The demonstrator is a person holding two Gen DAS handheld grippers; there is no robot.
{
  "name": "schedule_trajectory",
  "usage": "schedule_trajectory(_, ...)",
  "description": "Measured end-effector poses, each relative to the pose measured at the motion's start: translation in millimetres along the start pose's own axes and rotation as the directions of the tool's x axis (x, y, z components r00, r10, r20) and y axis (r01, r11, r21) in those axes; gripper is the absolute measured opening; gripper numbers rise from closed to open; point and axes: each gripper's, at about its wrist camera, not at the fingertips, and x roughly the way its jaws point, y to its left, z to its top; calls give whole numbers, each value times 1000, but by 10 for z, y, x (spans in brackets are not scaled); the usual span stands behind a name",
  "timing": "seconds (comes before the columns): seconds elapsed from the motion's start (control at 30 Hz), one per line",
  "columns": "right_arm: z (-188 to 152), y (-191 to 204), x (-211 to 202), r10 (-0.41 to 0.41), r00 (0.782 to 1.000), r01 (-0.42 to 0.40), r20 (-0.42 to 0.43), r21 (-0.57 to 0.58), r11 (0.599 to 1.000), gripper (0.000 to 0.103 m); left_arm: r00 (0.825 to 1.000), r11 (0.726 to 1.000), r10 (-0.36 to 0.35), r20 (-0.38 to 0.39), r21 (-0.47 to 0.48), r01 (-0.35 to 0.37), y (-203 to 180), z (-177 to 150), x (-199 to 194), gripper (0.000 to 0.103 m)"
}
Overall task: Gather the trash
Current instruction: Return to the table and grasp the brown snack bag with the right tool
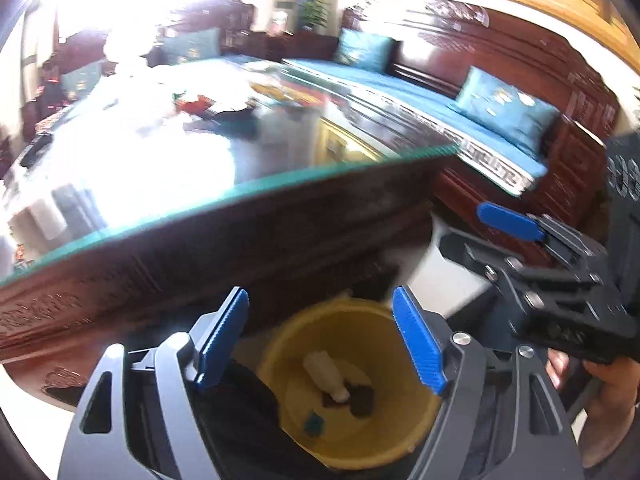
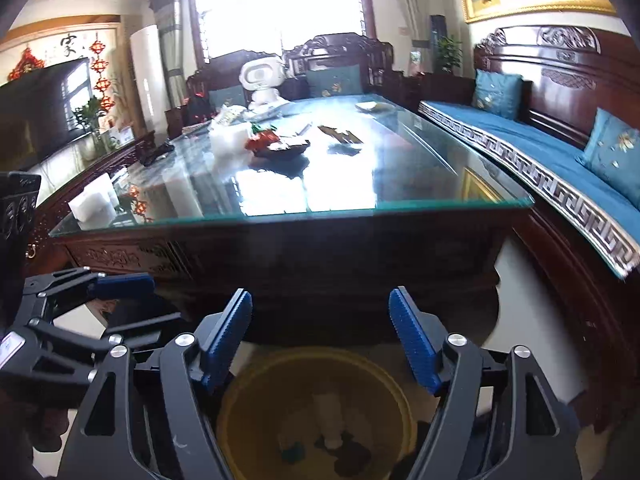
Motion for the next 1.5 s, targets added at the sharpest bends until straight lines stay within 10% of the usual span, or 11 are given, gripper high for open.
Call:
schedule_trajectory(0.77, 1419, 232, 1611, 83, 995, -87, -59, -75, 993, 88, 958, 942, 280, 59, -210, -262, 1424, 1366, 698, 94)
schedule_trajectory(1.5, 1755, 345, 2836, -16, 947, 46, -319, 88, 995, 94, 974, 936, 225, 9, -279, -213, 2105, 1581, 1128, 94)
